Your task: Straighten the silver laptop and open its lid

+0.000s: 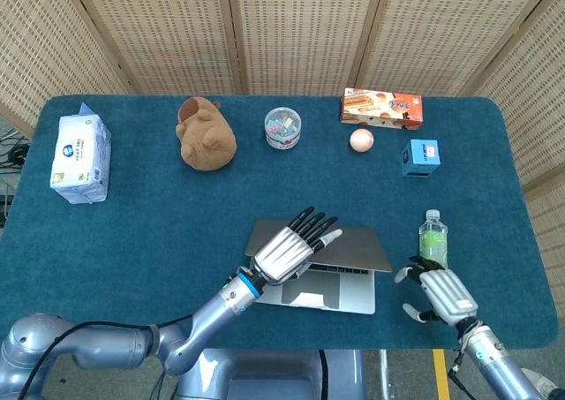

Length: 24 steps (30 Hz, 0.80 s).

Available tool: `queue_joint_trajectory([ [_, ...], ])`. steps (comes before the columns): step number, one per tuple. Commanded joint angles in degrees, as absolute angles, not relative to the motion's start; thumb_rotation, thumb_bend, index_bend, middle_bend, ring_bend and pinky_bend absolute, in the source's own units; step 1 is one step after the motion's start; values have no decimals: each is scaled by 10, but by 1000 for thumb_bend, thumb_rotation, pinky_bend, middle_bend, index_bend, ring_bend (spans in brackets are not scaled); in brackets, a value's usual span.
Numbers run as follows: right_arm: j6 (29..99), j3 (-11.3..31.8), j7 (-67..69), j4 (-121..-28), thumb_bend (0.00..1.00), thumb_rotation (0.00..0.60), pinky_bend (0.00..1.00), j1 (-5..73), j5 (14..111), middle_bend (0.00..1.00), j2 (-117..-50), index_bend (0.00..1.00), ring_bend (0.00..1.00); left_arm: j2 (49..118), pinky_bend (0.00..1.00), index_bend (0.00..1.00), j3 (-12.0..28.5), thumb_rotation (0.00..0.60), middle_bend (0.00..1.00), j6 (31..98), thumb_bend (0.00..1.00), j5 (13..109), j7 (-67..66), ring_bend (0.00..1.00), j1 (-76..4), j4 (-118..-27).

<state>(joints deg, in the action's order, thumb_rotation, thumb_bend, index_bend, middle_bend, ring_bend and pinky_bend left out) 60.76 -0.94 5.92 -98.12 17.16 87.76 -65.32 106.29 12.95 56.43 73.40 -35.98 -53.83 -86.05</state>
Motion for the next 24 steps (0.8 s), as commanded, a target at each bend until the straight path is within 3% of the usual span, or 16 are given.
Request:
queue_joint_trajectory([
  [1,603,-12,65,-978,337,600,190,179,884,372,-661,366,159,1062,0,76,129,600,0,566,537,732,-359,0,-538,-861],
  [24,596,-20,112,-972,337,600,192,201,888,365,-709,366,159,1053,0,76,128,600,0,576,534,716,-358,0,-540,-860],
])
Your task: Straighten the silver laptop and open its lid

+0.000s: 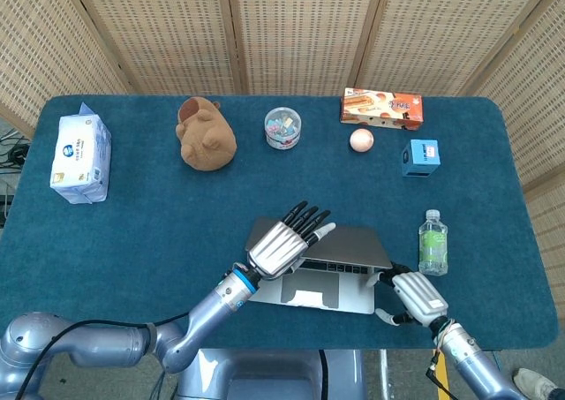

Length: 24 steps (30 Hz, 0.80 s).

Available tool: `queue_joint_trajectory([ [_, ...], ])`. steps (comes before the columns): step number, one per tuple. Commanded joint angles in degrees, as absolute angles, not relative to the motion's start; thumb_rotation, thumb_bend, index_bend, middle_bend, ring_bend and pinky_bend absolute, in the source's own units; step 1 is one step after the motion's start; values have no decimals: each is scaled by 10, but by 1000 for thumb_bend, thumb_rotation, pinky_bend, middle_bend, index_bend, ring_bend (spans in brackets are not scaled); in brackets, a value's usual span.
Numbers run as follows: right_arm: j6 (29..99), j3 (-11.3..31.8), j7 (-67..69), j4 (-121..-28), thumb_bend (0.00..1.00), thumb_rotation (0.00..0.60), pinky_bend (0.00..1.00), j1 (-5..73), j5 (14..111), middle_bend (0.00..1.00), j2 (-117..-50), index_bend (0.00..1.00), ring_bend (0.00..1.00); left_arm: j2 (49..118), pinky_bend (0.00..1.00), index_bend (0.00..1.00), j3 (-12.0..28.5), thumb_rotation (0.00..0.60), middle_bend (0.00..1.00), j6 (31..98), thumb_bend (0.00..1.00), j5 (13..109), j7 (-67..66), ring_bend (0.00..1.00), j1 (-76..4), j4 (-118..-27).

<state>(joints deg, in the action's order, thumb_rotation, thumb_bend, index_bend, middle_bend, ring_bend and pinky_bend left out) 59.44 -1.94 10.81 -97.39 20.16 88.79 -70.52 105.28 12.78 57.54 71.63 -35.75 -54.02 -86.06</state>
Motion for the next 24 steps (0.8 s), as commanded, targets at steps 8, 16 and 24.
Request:
queue_joint_trajectory([
  [8,596,-24,121,-964,337,600,191,202,884,365,-726,365,159,1050,0,75,129,600,0,579,533,711,-355,0,-540,-860],
  [16,598,-28,117,-963,337,600,191,203,887,365,-734,350,159,1046,0,75,128,600,0,581,535,709,-352,0,-539,-860],
  [24,596,-33,111,-964,337,600,192,202,880,364,-746,346,159,1038,0,76,125,600,0,587,534,711,-345,0,-534,-865],
])
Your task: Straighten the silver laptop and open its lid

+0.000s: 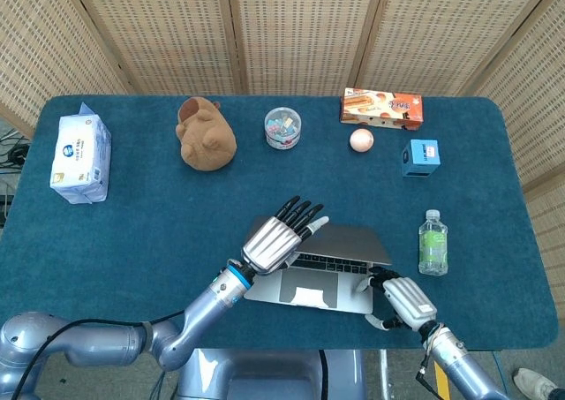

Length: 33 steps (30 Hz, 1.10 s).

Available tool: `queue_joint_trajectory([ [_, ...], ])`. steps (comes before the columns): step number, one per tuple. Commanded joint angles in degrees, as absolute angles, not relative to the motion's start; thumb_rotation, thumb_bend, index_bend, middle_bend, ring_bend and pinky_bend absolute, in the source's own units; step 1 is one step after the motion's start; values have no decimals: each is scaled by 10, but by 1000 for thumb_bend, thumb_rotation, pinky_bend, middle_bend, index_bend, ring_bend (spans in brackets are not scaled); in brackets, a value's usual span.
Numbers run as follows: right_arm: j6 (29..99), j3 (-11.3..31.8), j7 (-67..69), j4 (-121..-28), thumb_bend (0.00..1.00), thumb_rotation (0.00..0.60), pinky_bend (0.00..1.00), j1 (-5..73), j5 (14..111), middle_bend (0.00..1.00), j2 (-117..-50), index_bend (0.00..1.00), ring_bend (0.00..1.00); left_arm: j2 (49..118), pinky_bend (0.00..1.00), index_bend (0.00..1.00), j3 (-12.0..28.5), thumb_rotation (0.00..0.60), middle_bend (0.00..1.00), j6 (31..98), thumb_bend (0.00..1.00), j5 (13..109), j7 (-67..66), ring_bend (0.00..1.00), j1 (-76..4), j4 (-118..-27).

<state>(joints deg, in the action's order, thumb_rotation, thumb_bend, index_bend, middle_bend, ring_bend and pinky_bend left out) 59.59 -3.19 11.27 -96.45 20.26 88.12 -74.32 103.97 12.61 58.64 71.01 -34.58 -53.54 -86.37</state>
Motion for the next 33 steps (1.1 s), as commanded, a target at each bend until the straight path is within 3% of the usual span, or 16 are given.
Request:
queue_joint_trajectory([
  [1,596,-34,111,-964,337,600,192,201,879,364,-748,346,159,1037,0,76,125,600,0,588,534,710,-345,0,-534,-866],
  [33,595,-50,55,-917,337,600,191,196,869,359,-802,343,159,1026,0,73,136,600,0,591,534,689,-331,0,-535,-859],
])
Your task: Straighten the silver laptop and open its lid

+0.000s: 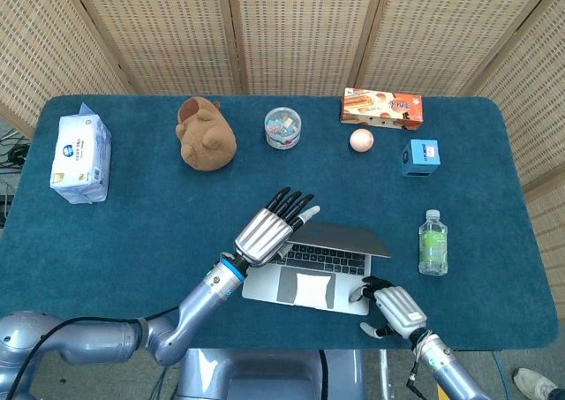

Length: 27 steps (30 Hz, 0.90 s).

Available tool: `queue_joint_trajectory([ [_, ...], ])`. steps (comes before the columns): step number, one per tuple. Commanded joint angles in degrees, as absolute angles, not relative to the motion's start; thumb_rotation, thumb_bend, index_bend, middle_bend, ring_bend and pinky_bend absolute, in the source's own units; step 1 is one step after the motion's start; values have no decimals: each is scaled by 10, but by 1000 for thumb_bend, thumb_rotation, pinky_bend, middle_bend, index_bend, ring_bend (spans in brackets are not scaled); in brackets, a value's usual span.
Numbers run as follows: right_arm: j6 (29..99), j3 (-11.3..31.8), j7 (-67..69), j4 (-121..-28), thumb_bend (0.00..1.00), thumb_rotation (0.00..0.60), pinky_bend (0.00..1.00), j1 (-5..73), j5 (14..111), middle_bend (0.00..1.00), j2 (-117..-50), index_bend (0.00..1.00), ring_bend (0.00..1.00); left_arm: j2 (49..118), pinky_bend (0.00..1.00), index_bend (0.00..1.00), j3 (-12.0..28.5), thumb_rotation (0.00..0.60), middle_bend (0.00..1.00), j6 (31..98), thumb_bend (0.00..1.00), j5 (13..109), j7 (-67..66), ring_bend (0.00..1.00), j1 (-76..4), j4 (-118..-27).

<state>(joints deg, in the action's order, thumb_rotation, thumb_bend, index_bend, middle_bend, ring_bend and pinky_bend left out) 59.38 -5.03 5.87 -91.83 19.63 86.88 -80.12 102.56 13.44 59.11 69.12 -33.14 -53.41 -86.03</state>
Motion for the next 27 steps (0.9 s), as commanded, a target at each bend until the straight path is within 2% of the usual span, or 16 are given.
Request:
queue_joint_trajectory([
  [1,596,-50,53,-917,337,600,191,196,870,356,-803,343,159,1026,0,72,137,600,0,590,534,688,-331,0,-536,-858],
  [15,615,-52,17,-912,347,600,176,190,878,305,-809,342,48,1026,0,65,150,600,0,585,535,663,-327,0,-541,-851],
  [27,623,-55,-9,-904,349,600,156,187,880,302,-816,343,36,1018,0,63,169,600,0,582,535,628,-328,0,-550,-836],
])
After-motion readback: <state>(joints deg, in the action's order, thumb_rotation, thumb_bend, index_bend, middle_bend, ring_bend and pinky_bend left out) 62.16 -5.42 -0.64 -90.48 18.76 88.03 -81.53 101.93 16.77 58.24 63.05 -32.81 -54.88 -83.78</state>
